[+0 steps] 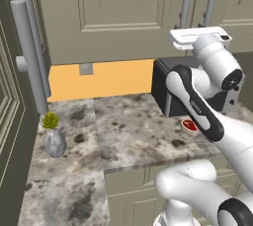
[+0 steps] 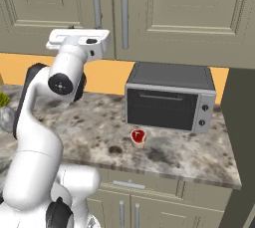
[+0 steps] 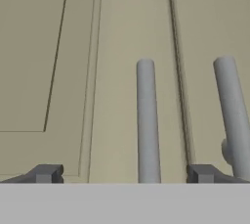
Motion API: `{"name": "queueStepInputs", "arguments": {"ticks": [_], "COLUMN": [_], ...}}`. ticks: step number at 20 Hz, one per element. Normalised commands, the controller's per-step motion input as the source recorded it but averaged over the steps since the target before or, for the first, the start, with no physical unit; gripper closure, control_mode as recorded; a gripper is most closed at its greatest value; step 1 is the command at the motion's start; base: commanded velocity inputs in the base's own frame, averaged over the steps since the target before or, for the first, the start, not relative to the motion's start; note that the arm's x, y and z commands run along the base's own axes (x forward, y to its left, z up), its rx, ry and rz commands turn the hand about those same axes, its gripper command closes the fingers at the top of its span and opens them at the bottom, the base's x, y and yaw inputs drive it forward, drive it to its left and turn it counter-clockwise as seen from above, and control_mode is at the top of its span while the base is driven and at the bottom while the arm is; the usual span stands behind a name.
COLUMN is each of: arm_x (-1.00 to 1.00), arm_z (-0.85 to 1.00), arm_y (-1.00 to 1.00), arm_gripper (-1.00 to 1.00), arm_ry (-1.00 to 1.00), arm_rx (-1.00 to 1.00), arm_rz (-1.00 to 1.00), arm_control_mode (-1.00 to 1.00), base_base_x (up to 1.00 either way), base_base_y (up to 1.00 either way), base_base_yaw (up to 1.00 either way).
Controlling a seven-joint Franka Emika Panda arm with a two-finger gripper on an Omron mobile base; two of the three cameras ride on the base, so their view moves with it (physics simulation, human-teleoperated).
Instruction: Retrieve the bowl from the cabinet, then place the raw meat into the bowl to avoid contamination.
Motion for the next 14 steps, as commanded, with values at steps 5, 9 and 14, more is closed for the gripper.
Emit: {"name": "queueStepInputs", "arguments": {"ticks": [5, 9, 14], "arm_x": [0.41, 0.41, 0.42], "arm_z": [0.0, 0.0, 0.0], "arm_y": [0.0, -0.12, -0.14], "arm_gripper": [-1.0, -1.0, -1.0], "arm_ry": [0.01, 0.01, 0.0], "arm_rx": [0.0, 0.0, 0.0], "arm_rz": [0.0, 0.0, 0.0], "arm_control_mode": [-1.0, -1.0, -1.0], "base_base_x": [0.0, 0.0, 0.0], "base_base_y": [0.0, 0.0, 0.0], "base_base_yaw": [0.0, 0.0, 0.0]}}
